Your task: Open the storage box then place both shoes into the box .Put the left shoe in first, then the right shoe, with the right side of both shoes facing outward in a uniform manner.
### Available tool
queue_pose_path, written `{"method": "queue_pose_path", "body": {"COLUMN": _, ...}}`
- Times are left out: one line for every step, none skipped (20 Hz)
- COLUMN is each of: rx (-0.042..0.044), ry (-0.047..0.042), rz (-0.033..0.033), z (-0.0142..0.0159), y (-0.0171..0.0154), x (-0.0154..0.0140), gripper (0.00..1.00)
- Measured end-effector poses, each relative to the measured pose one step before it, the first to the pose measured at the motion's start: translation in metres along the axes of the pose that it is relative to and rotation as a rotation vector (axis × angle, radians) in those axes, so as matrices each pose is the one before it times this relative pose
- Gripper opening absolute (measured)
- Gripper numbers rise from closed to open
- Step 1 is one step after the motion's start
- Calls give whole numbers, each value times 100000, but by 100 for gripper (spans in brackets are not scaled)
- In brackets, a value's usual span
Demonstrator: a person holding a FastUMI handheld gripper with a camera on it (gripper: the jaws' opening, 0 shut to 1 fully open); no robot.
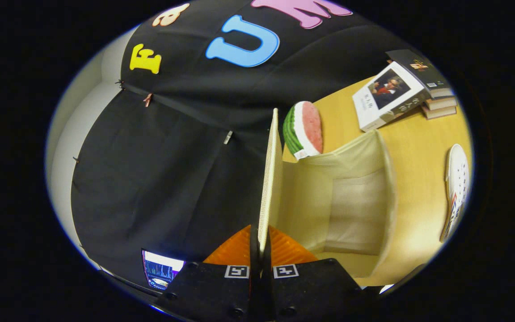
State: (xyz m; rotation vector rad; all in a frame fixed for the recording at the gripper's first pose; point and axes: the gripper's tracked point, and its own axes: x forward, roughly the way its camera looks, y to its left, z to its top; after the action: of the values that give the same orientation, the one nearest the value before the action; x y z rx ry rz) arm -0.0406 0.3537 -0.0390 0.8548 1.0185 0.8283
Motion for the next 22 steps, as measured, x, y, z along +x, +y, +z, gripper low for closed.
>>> {"method": "queue_pose_path", "body": {"rx": -1188, "ry": 763, "rz": 1237, "z": -398, "y": 1403, "x": 1051, "gripper": 5}}
{"method": "queue_pose_path", "body": {"rx": -1183, "ry": 789, "rz": 966, "z": -308, "y": 1145, "x": 1133, "gripper": 5}}
{"method": "queue_pose_path", "body": {"rx": -1182, "ry": 633, "rz": 585, "z": -441, "y": 1175, "x": 1052, "gripper": 5}}
{"method": "queue_pose_path", "body": {"rx": -1442, "ry": 85, "rz": 262, "z": -216, "y": 863, "x": 1166, "gripper": 5}}
{"method": "queue_pose_path", "body": {"rx": -1002, "ry": 838, "rz": 1, "z": -526, "y": 733, "x": 1197, "gripper": 5}}
{"method": "queue_pose_path", "body": {"rx": -471, "ry": 730, "rz": -43, "z": -603, "y": 565, "x": 1158, "gripper": 5}}
{"method": "queue_pose_path", "body": {"rx": -363, "ry": 700, "rz": -651, "z": -462, "y": 297, "x": 1203, "gripper": 5}}
{"method": "queue_pose_path", "body": {"rx": -250, "ry": 769, "rz": -1117, "z": -610, "y": 160, "x": 1337, "gripper": 5}}
{"method": "queue_pose_path", "body": {"rx": -483, "ry": 424, "rz": -876, "z": -440, "y": 71, "x": 1035, "gripper": 5}}
{"method": "queue_pose_path", "body": {"rx": -901, "ry": 208, "rz": -712, "z": -439, "y": 61, "x": 1023, "gripper": 5}}
{"method": "queue_pose_path", "body": {"rx": -559, "ry": 498, "rz": -602, "z": -423, "y": 117, "x": 977, "gripper": 5}}
{"method": "queue_pose_path", "body": {"rx": -296, "ry": 480, "rz": -670, "z": -398, "y": 26, "x": 822, "gripper": 5}}
{"method": "queue_pose_path", "body": {"rx": -273, "ry": -38, "rz": -858, "z": -215, "y": -18, "x": 618, "gripper": 5}}
{"method": "queue_pose_path", "body": {"rx": -287, "ry": -382, "rz": -362, "z": -62, "y": -58, "x": 566, "gripper": 5}}
{"method": "queue_pose_path", "body": {"rx": 195, "ry": -135, "rz": -416, "z": -191, "y": 233, "x": 403, "gripper": 7}}
{"method": "queue_pose_path", "body": {"rx": -184, "ry": -714, "rz": 626, "z": 128, "y": 317, "x": 200, "gripper": 7}}
{"method": "queue_pose_path", "body": {"rx": -524, "ry": -604, "rz": -372, "z": -234, "y": -67, "x": -68, "gripper": 12}}
{"method": "queue_pose_path", "body": {"rx": -781, "ry": -732, "rz": -1065, "z": 303, "y": -256, "x": -123, "gripper": 14}}
{"method": "queue_pose_path", "body": {"rx": -1608, "ry": -695, "rz": -540, "z": 249, "y": -315, "x": 0, "gripper": 35}}
{"method": "queue_pose_path", "body": {"rx": -1950, "ry": -1212, "rz": -1091, "z": 431, "y": -481, "x": -413, "gripper": 56}}
{"method": "queue_pose_path", "body": {"rx": -2257, "ry": -2138, "rz": -1125, "z": 445, "y": -539, "x": -675, "gripper": 76}}
{"method": "queue_pose_path", "body": {"rx": -2545, "ry": -2504, "rz": -1352, "z": 651, "y": -589, "x": -777, "gripper": 97}}
